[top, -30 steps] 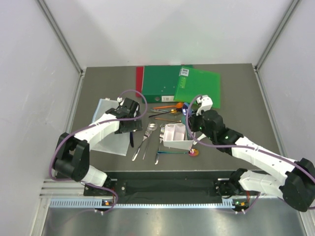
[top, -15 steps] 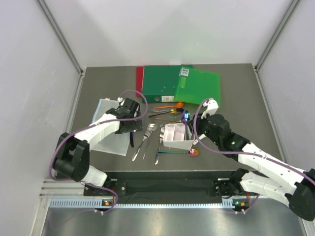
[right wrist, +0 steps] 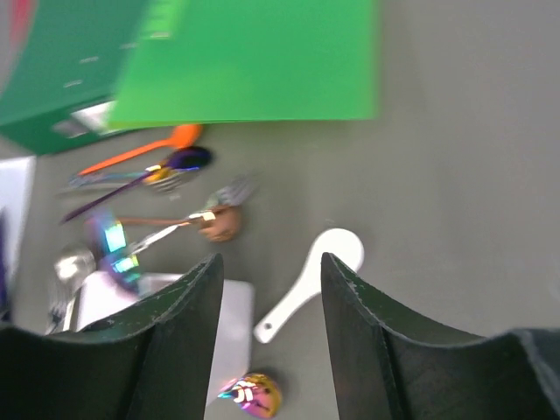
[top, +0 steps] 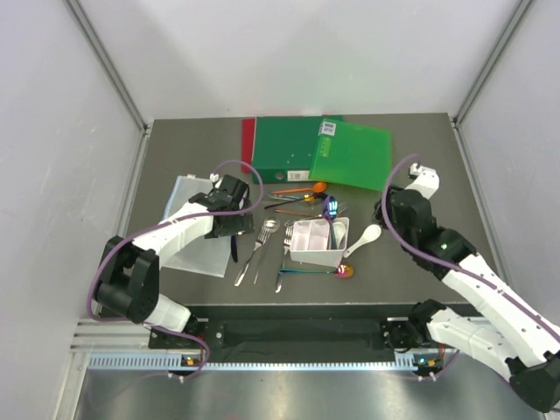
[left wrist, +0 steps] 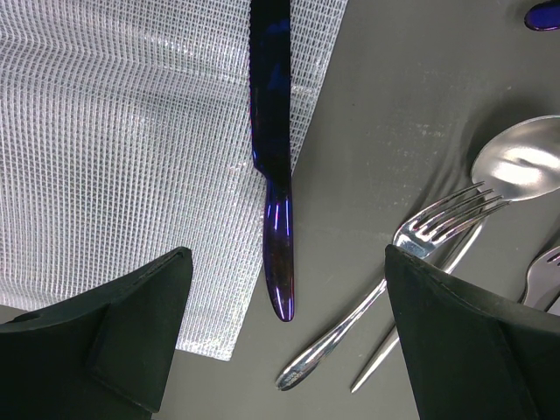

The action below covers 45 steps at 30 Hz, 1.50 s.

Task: Sort the eating utensils into containers
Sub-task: Place the spoon in the storage box, then pick up the spoon from the center of the board.

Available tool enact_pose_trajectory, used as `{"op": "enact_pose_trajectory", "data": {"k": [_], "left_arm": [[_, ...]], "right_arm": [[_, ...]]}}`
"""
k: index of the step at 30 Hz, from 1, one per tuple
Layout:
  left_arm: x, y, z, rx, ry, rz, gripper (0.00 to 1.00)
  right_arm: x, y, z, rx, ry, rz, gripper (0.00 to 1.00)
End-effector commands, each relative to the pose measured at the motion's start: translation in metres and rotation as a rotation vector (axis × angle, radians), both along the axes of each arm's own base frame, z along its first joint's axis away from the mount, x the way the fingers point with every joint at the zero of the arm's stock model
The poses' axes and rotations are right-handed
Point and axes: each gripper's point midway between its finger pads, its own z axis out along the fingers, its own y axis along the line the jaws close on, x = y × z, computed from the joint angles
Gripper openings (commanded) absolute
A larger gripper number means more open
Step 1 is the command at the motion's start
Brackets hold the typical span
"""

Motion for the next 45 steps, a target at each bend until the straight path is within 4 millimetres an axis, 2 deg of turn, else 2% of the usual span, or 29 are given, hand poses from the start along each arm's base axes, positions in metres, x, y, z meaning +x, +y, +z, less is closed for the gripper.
{"op": "enact_pose_trajectory", "data": {"k": [1,7,12,17,23,30,36,42,45], "left_arm": [[0.01,-0.002,0.011,-0.004,-0.051,0.009,0.95],[0.009,0.0,0.016,-0.007,-0.065,0.017,0.96],[0.008,-0.002,0.015,-0.015,-0.062,0.013,0.96],[0.007,-0.002,0.014,-0.021,-0.059,0.013,0.96],[0.008,-0.003,0.013,-0.023,-0.059,0.011,0.96],[0.007,-0.003,0.01,-0.021,-0.051,0.013,0.96],[0.006,-0.002,0.01,-0.01,-0.049,0.013,0.96],[0.007,-0.002,0.009,-0.009,-0.046,0.012,0.96],[0.007,-0.002,0.008,-0.007,-0.042,0.014,0.96]], "right_arm": [[-0.008,-0.013,-0.038,0.104,0.217,-0.099,0.48],[-0.002,0.009,-0.088,0.18,0.415,-0.064,0.52],[0.009,0.009,-0.111,0.212,0.464,-0.087,0.53],[0.002,0.002,-0.142,0.254,0.572,-0.119,0.53],[0.004,-0.003,-0.158,0.291,0.595,-0.151,0.54],[0.013,0.007,-0.17,0.325,0.608,-0.112,0.55],[0.005,0.008,-0.196,0.318,0.697,-0.127,0.55],[0.002,0.005,-0.208,0.337,0.717,-0.144,0.54],[0.002,0.004,-0.213,0.336,0.732,-0.148,0.49]]}}
